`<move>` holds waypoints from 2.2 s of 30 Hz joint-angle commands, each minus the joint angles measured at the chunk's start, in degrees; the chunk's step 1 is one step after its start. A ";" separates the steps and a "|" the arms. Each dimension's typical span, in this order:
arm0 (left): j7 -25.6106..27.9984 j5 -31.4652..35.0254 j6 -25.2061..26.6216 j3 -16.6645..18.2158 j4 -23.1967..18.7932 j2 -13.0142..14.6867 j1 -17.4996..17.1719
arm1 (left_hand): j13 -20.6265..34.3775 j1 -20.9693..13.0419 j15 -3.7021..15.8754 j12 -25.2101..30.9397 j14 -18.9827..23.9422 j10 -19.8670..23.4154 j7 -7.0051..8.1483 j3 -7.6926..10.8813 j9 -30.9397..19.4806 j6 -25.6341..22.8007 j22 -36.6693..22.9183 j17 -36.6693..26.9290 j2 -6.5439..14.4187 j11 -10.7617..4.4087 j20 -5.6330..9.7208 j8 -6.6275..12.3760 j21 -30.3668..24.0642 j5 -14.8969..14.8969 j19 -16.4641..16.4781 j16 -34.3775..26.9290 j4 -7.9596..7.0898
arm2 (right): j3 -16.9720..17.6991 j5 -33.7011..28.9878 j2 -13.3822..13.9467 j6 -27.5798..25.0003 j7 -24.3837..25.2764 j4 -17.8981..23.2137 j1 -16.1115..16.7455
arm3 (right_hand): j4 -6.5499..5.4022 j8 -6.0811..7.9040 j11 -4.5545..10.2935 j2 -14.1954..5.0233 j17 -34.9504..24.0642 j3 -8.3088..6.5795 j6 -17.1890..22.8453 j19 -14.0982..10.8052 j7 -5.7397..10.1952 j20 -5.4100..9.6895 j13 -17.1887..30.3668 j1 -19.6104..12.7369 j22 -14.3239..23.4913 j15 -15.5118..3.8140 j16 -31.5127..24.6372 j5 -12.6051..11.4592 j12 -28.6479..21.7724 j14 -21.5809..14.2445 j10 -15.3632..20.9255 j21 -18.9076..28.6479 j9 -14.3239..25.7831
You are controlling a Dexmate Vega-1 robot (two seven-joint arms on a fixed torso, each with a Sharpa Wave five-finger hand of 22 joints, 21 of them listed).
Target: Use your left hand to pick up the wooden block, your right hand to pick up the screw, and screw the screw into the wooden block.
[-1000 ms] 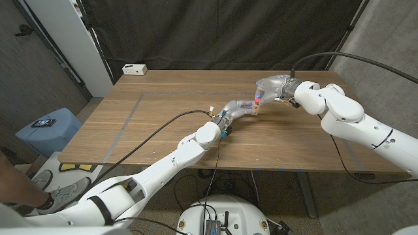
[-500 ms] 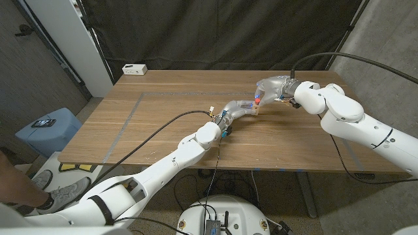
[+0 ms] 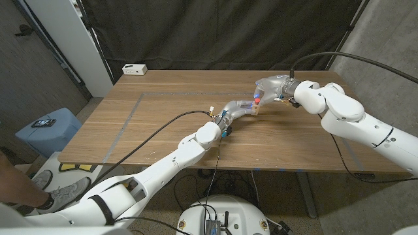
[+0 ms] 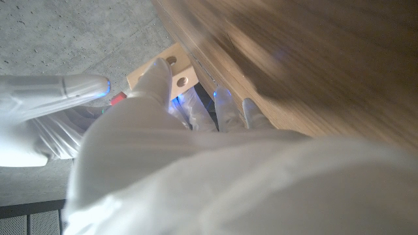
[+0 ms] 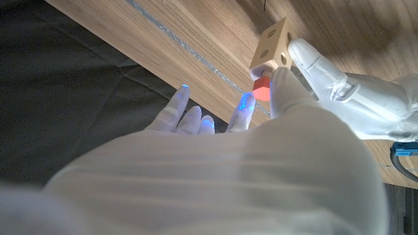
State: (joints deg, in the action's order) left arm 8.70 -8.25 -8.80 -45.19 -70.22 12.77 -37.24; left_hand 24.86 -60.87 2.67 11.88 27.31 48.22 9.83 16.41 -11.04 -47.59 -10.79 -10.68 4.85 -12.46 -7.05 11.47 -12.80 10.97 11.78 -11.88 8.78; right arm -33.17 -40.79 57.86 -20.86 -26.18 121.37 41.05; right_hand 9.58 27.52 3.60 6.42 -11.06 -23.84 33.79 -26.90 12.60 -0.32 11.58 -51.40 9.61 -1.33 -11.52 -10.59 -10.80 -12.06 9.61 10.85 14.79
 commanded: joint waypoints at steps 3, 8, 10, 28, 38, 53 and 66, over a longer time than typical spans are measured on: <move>-0.21 0.03 0.02 -0.15 0.12 -0.04 0.13 | 0.18 -0.12 3.57 0.21 0.26 0.34 -0.19 0.52 -0.11 -0.20 -0.27 -0.08 0.46 0.01 -0.35 0.32 -0.04 0.35 0.35 -0.11 0.04 | -0.58 -1.70 0.12 2.73 -1.55 -0.48 -1.26 | -0.03 0.57 0.92 -0.15 -0.24 -0.74 0.78 0.22 -0.01 0.04 0.11 -1.12 0.09 0.27 0.15 -0.20 -0.11 0.25 0.16 -0.15 0.16; -0.21 0.07 0.16 -0.18 -0.08 0.00 0.12 | 0.19 -0.09 3.49 0.21 0.19 0.34 -0.32 0.54 -0.11 0.03 -0.27 -0.10 0.52 0.01 -0.40 0.23 -0.04 0.35 0.35 -0.10 0.00 | -0.83 -3.00 0.10 4.19 -1.91 -0.85 -1.87 | 0.02 0.52 1.16 -0.17 -0.25 -0.89 0.66 0.45 0.01 0.03 0.11 -1.38 0.10 0.09 0.22 -0.21 -0.07 0.49 -0.05 -0.21 0.15; -0.22 0.12 0.18 -0.22 -0.09 0.00 0.14 | 0.19 -0.10 3.54 0.21 0.21 0.33 -0.31 0.53 -0.11 0.03 -0.27 -0.10 0.51 0.01 -0.38 0.23 -0.04 0.35 0.34 -0.12 0.01 | -0.86 -3.37 0.04 4.71 -2.19 -1.00 -2.08 | 0.07 0.44 1.22 -0.10 -0.24 -0.93 0.48 0.57 0.01 -0.02 0.12 -1.49 0.10 0.11 0.24 -0.21 -0.03 0.54 -0.20 -0.24 0.14; -0.33 -0.04 0.15 -0.31 0.59 -0.42 0.42 | 0.16 -0.07 3.46 0.19 0.15 0.34 -0.27 0.54 -0.11 -0.08 -0.27 -0.07 0.44 0.01 -0.36 0.28 -0.04 0.34 0.33 -0.09 0.03 | -0.86 -5.42 -0.87 8.67 -4.33 -2.36 -3.25 | 0.06 0.33 1.74 -0.10 -0.27 -1.19 0.27 0.95 0.05 0.06 0.12 -1.90 0.10 0.03 0.29 -0.25 -0.05 0.87 -0.44 -0.29 0.13; -0.43 -0.08 0.08 -0.34 0.78 -0.47 0.49 | 0.16 0.00 3.51 0.20 0.22 0.35 -0.24 0.52 -0.11 -0.08 -0.27 -0.07 0.40 0.01 -0.34 0.28 -0.04 0.33 0.33 -0.12 0.00 | -0.21 -4.77 -1.11 9.21 -5.00 -2.78 -3.09 | -0.03 0.76 1.78 -0.08 -0.28 -1.32 1.21 0.67 -0.01 0.24 0.12 -2.05 0.10 -0.27 0.16 -0.25 -0.26 0.66 -0.10 -0.11 0.21; -0.57 -0.08 -0.31 -0.44 1.65 -0.81 0.88 | 0.15 -0.07 3.49 0.19 0.24 0.33 -0.26 0.53 -0.11 -0.05 -0.27 -0.08 0.39 0.00 -0.31 0.27 -0.04 0.33 0.32 -0.15 0.05 | -0.10 -4.26 -1.28 9.70 -6.23 -3.45 -3.70 | -0.14 1.06 1.83 0.05 -0.31 -1.37 1.77 0.61 0.02 0.27 0.12 -2.05 0.09 -0.19 0.06 -0.20 -0.33 0.54 -0.01 -0.06 0.30; -0.74 -0.14 -0.27 -0.45 1.73 -0.82 0.97 | 0.17 -0.03 3.51 0.21 0.17 0.33 -0.20 0.53 -0.11 -0.13 -0.27 -0.09 0.40 0.00 -0.38 0.30 -0.04 0.32 0.32 -0.14 0.03 | 0.04 -3.28 -1.29 9.78 -6.10 -3.83 -3.68 | -0.21 1.83 1.90 -0.01 -0.33 -1.57 3.38 0.24 -0.09 0.42 0.12 -2.22 0.09 -0.34 -0.11 -0.18 -0.64 0.16 0.78 0.09 0.46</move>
State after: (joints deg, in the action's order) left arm 8.09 -8.32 -8.96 -45.58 -68.67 12.03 -36.39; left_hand 24.85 -60.93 2.67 11.70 27.31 48.10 9.82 16.41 -11.06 -47.40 -10.79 -10.68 4.82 -12.56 -7.05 11.39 -12.80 10.93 11.78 -11.88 8.78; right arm -33.26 -44.78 56.63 -11.20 -32.22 117.83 37.43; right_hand 9.40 28.83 5.51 6.24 -11.06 -25.00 36.50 -26.32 12.55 -0.29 11.58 -52.87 9.61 -1.44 -11.13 -10.59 -11.03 -11.34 9.55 10.57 15.05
